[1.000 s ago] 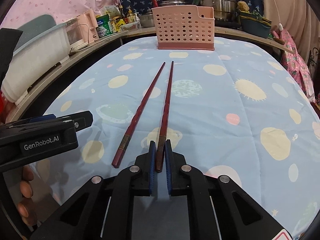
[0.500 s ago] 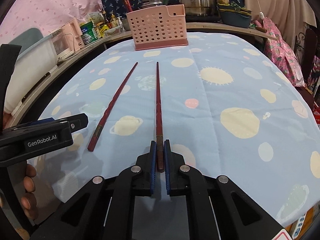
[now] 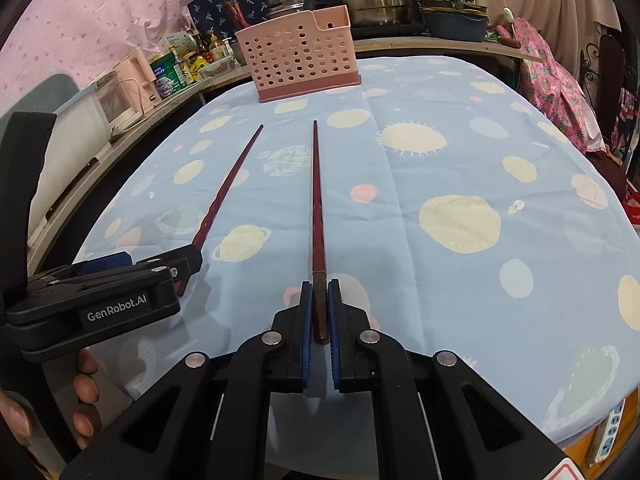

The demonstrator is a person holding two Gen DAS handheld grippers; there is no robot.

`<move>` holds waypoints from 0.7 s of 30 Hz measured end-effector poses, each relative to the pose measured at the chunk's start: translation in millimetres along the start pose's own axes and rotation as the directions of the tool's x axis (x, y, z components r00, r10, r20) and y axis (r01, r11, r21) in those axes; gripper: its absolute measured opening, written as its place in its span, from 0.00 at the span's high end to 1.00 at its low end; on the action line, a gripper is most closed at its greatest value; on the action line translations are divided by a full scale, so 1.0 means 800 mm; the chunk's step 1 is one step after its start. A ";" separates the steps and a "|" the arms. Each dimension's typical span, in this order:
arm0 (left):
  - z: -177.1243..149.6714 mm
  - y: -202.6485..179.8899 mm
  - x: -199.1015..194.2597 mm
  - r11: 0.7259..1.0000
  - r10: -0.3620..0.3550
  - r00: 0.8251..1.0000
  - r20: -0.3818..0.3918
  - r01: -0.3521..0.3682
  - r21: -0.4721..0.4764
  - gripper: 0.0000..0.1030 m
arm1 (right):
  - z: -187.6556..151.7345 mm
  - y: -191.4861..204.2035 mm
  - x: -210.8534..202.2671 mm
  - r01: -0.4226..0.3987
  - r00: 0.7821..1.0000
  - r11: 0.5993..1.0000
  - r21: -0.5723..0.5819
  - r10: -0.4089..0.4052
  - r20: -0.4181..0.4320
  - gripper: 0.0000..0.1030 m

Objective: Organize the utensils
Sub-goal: 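Grasp the other dark red chopstick with the left gripper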

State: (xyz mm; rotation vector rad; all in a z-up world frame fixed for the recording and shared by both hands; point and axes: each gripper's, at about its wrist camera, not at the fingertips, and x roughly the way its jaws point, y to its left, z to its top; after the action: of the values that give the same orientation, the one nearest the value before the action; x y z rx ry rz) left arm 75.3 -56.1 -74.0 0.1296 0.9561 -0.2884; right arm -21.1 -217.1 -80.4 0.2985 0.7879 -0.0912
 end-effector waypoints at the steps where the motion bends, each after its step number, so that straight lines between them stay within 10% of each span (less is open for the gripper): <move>1: 0.000 -0.001 -0.001 1.000 0.005 1.000 0.005 -0.005 0.005 0.26 | 0.000 0.000 0.000 0.000 1.000 1.000 0.000 0.000 0.000 0.93; 21: 0.000 -0.004 -0.011 0.999 -0.035 0.999 -0.006 0.035 0.023 0.92 | -0.001 0.000 0.000 -0.002 1.000 1.000 0.001 0.002 -0.001 0.93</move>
State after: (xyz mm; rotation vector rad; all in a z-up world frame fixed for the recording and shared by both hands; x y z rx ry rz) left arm 69.5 -57.5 -67.2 0.1350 0.9612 -0.3318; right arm -21.6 -216.8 -80.9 0.3002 0.7881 -0.0892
